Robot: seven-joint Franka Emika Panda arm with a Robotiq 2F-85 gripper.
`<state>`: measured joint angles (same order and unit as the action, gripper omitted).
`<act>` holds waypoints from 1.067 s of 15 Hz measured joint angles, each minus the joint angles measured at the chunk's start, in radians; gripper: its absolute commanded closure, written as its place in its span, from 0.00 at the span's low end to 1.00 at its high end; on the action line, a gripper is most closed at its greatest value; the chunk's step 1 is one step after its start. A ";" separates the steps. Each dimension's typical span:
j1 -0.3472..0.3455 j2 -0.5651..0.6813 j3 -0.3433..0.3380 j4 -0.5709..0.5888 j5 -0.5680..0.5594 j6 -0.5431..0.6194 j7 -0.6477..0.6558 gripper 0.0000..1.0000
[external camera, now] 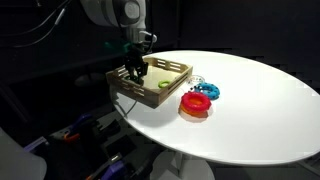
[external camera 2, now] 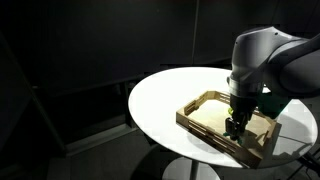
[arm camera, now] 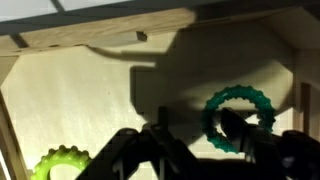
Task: Remove the dark green ring from the wooden tray and stack it on top of the red ring that is on the table
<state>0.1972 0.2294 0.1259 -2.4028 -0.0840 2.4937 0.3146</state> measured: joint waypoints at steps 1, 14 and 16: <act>0.000 0.000 0.000 0.001 0.000 0.000 0.000 0.74; -0.003 -0.027 -0.026 0.009 0.002 -0.002 0.003 0.94; -0.013 -0.051 -0.036 0.009 0.002 -0.008 0.003 0.94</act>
<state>0.1842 0.1788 0.0899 -2.3935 -0.0824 2.4860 0.3173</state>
